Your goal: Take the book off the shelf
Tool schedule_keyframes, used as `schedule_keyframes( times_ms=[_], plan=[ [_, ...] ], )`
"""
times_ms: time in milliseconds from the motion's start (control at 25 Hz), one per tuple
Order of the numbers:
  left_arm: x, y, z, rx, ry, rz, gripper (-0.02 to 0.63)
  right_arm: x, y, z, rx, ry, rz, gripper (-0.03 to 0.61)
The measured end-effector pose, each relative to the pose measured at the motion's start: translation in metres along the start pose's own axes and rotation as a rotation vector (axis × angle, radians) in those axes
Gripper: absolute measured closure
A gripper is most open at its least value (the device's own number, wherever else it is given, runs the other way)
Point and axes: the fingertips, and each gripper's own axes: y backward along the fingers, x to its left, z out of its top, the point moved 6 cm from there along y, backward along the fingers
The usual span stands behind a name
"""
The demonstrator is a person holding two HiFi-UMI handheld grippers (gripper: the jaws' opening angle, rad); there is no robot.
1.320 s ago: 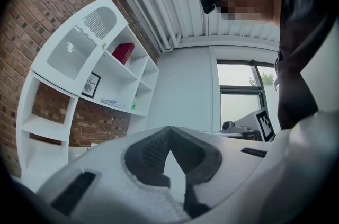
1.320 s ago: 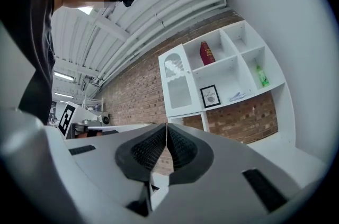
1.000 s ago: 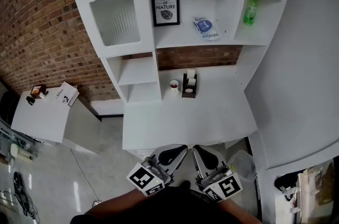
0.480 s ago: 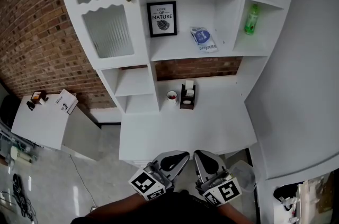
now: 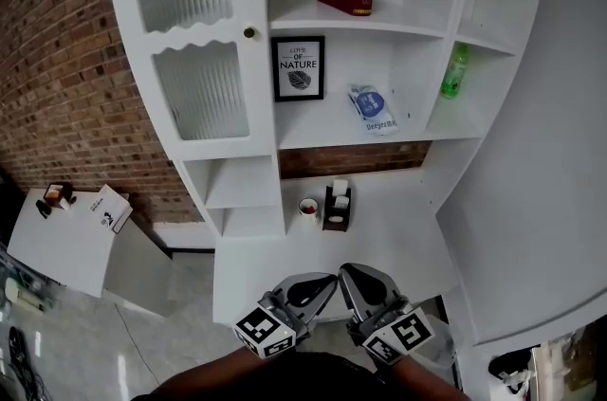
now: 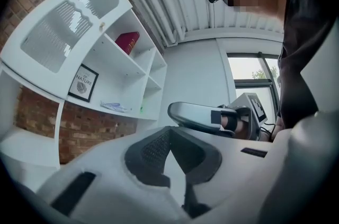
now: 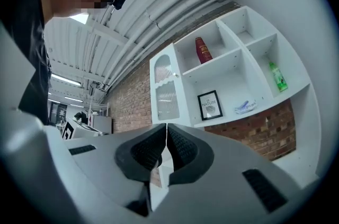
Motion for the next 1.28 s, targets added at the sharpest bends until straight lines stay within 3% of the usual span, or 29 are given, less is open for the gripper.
schedule_keyframes(
  times_ms=[440,640,840,920,1040,1280],
  plan=[
    [0.121,-0.009,0.15,-0.124,-0.243,-0.063,0.606,-0.021,-0.123,0.107,-0.071,0.26,0.018,0.561],
    [0.142,-0.029,0.206,-0.185,-0.293,-0.127,0.606,-0.04,-0.155,0.168,-0.096,0.283,0.043,0.56],
    [0.149,-0.057,0.247,-0.19,-0.375,-0.163,0.606,-0.071,-0.181,0.237,-0.132,0.345,0.051,0.558],
    [0.152,-0.071,0.26,-0.189,-0.382,-0.185,0.606,-0.089,-0.192,0.267,-0.152,0.32,0.057,0.557],
    [0.154,-0.089,0.278,-0.187,-0.38,-0.21,0.606,-0.117,-0.21,0.305,-0.159,0.218,0.078,0.472],
    [0.16,-0.114,0.309,-0.197,-0.411,-0.212,0.606,-0.172,-0.248,0.368,-0.153,0.241,-0.015,0.388]
  ],
)
